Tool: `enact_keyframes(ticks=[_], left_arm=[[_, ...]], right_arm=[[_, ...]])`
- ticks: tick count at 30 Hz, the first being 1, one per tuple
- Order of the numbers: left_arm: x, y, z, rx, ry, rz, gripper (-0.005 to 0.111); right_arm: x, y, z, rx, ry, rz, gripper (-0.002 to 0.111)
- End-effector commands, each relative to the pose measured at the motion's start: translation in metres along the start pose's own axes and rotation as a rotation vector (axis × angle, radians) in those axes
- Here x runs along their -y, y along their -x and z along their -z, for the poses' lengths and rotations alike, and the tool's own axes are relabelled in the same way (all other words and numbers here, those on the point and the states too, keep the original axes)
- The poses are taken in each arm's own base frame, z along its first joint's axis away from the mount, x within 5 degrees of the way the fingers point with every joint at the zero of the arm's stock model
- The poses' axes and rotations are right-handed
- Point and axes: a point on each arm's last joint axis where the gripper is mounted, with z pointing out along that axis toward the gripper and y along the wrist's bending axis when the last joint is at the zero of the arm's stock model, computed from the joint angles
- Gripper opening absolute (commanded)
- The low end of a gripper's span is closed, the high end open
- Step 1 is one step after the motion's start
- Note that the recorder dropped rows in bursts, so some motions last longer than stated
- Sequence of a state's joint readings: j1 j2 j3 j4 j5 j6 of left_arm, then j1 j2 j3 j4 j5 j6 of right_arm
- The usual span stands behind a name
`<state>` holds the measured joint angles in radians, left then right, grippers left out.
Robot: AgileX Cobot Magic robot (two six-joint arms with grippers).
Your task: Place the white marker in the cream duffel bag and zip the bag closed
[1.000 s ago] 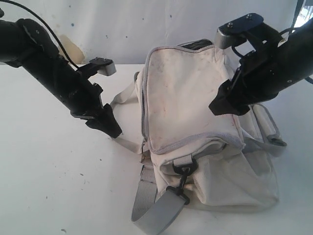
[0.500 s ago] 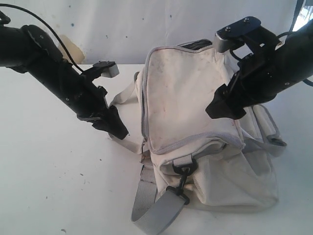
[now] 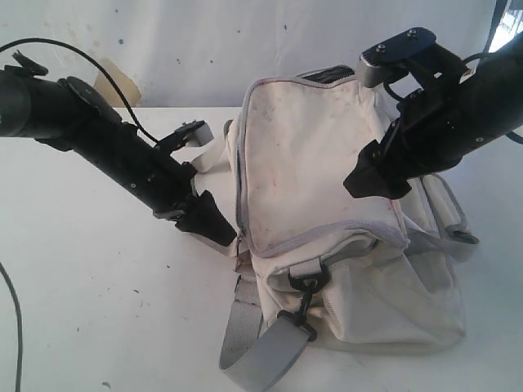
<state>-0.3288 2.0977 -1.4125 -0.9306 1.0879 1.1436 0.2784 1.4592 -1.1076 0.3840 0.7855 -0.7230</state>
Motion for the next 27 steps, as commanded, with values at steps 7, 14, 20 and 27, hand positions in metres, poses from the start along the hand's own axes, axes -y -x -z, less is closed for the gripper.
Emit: enact_keyframes(ticks=[7, 14, 20, 27], left_arm=[[-0.013, -0.009, -0.024, 0.017, -0.064, -0.185, 0.056], [-0.012, -0.006, -0.025, 0.052, -0.07, -0.187, 0.056], [-0.004, -0.002, -0.035, 0.041, -0.072, -0.209, 0.056], [-0.008, -0.005, -0.041, 0.031, -0.068, -0.197, 0.049]], right_arm=[[0.0, 0.0, 0.0, 0.01, -0.005, 0.003, 0.076], [0.001, 0.001, 0.0, 0.013, -0.008, 0.003, 0.076], [0.001, 0.001, 0.0, 0.013, -0.008, 0.003, 0.076], [0.0, 0.0, 0.0, 0.007, -0.002, 0.003, 0.076]])
